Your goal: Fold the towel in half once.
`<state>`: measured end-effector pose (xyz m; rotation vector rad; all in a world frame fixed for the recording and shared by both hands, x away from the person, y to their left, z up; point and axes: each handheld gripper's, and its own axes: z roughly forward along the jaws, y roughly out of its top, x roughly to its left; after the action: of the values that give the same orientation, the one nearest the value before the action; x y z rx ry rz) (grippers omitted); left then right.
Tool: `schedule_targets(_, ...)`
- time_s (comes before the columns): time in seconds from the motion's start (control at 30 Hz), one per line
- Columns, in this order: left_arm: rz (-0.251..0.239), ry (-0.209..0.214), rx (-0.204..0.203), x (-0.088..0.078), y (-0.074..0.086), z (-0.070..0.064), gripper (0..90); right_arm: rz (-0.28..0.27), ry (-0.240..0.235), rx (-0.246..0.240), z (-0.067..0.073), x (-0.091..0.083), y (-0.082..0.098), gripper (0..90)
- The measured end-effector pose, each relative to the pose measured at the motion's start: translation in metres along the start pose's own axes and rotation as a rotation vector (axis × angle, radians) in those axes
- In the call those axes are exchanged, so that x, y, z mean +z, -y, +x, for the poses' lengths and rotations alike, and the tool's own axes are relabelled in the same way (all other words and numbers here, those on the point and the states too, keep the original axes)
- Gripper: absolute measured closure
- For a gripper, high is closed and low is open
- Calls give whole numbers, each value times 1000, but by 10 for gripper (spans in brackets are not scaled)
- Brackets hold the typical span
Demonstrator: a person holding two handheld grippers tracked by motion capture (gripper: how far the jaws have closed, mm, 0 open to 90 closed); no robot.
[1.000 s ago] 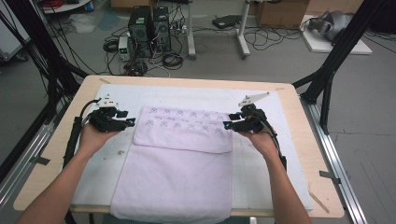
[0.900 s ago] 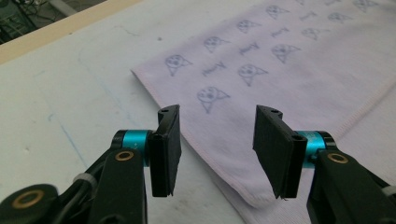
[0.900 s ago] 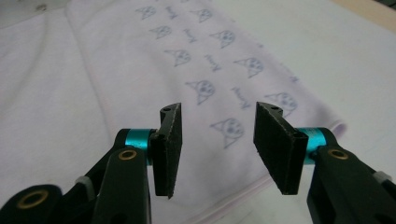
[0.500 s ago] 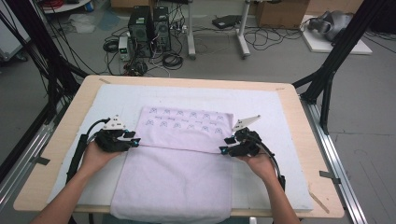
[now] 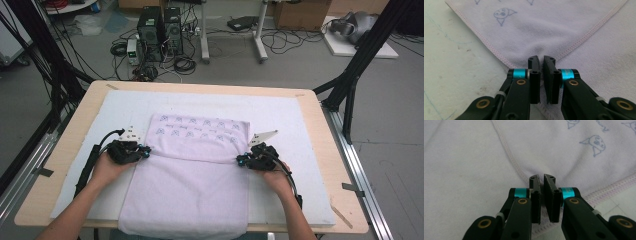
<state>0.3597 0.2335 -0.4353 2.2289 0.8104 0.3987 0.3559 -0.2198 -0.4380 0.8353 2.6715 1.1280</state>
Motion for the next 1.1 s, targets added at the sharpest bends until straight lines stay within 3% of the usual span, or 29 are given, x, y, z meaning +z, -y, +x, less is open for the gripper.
schedule_targets(0.23, -77, -8, -23, -19, -3, 1, 842, -56, -26, 3, -1, -17, -7, 861)
schedule_targets(0.4, -109, -46, 0, -38, -6, -8, 838, -87, -30, -29, 9, -32, -14, 861)
schedule_targets(0.53, -121, -51, 36, -55, 0, -25, 838, -105, -40, -74, 27, -47, -13, 861)
schedule_targets(0.7, -149, -27, 39, -78, 27, -53, 838, -150, -83, -98, 57, -66, -2, 860)
schedule_targets(0.77, -144, -17, 45, -87, 38, -64, 838, -133, -97, -113, 71, -70, 5, 860)
schedule_targets(0.83, -133, 5, 38, -96, 48, -75, 839, -135, -122, -112, 82, -73, 12, 860)
schedule_targets(0.93, -93, 81, 46, -103, 60, -87, 833, -119, -152, -123, 101, -74, 22, 858)
schedule_targets(1.0, -72, 103, 56, -105, 61, -88, 735, -99, -185, -127, 107, -73, 29, 807)
schedule_targets(1.03, -73, 99, 58, -104, 60, -86, 674, -96, -198, -123, 106, -72, 31, 720)
schedule_targets(1.1, -92, 75, 39, -99, 53, -77, 601, -98, -180, -97, 96, -71, 28, 634)
